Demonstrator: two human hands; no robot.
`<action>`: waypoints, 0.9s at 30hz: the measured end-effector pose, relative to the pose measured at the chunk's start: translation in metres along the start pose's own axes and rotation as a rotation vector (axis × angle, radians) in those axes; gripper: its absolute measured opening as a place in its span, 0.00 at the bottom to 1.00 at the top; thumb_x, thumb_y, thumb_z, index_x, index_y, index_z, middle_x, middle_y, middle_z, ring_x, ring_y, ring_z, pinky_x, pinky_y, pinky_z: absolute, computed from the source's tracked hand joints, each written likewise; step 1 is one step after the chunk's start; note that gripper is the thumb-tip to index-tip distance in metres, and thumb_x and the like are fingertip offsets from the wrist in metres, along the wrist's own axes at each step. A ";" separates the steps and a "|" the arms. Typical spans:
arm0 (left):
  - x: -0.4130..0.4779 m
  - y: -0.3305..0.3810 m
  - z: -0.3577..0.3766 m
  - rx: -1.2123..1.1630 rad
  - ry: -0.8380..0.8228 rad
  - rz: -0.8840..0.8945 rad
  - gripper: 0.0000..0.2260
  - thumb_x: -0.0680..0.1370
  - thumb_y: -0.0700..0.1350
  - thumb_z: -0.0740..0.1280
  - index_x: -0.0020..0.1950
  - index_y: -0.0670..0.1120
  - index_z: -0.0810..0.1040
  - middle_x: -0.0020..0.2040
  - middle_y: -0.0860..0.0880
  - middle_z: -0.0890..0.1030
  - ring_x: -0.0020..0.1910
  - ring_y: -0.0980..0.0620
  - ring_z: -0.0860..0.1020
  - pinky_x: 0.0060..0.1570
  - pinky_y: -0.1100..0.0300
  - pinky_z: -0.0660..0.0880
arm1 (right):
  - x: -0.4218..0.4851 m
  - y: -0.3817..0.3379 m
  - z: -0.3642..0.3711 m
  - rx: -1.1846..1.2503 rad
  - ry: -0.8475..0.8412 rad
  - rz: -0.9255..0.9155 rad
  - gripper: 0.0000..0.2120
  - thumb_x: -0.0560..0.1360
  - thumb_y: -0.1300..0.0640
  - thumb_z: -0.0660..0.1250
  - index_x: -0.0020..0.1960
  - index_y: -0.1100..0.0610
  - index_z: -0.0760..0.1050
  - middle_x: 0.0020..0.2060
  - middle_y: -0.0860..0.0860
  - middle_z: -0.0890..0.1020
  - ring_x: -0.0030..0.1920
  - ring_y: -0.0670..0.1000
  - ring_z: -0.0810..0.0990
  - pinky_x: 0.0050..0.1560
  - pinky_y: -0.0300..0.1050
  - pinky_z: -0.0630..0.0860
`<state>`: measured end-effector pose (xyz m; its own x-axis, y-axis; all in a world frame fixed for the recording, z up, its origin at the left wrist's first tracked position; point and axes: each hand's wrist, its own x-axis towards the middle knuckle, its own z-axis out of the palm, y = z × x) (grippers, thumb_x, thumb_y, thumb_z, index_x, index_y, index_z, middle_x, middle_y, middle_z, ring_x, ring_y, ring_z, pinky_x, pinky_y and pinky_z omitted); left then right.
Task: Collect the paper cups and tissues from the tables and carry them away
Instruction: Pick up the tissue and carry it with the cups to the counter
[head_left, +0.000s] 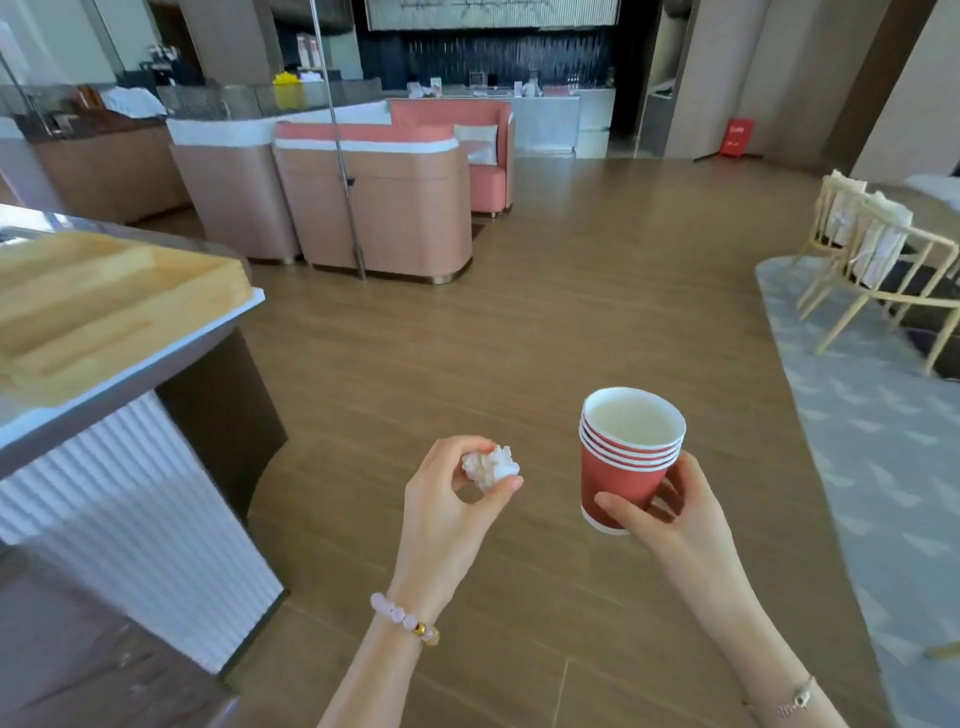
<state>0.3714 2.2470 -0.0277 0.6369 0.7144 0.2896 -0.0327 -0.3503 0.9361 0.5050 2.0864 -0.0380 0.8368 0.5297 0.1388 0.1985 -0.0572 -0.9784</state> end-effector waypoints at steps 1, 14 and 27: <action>0.023 -0.005 -0.001 0.008 0.009 0.004 0.12 0.70 0.42 0.75 0.49 0.55 0.78 0.48 0.57 0.81 0.49 0.58 0.79 0.48 0.69 0.74 | 0.023 0.000 0.008 0.004 -0.007 -0.003 0.24 0.65 0.59 0.78 0.55 0.46 0.72 0.49 0.43 0.82 0.46 0.38 0.81 0.40 0.29 0.75; 0.270 -0.087 -0.009 0.091 0.186 -0.033 0.13 0.69 0.44 0.75 0.49 0.57 0.78 0.48 0.60 0.80 0.49 0.58 0.79 0.50 0.61 0.76 | 0.297 0.032 0.118 0.034 -0.172 -0.012 0.26 0.64 0.59 0.78 0.58 0.49 0.72 0.50 0.45 0.82 0.47 0.39 0.80 0.43 0.32 0.75; 0.549 -0.165 -0.002 0.145 0.373 -0.030 0.13 0.69 0.43 0.76 0.48 0.56 0.78 0.46 0.59 0.79 0.48 0.59 0.78 0.47 0.70 0.74 | 0.609 0.044 0.233 0.055 -0.386 -0.056 0.26 0.65 0.59 0.78 0.58 0.47 0.72 0.50 0.43 0.81 0.47 0.38 0.80 0.42 0.32 0.76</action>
<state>0.7251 2.6982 -0.0233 0.3121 0.8870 0.3403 0.1076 -0.3889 0.9150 0.9038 2.6038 -0.0327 0.5696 0.8108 0.1344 0.2019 0.0205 -0.9792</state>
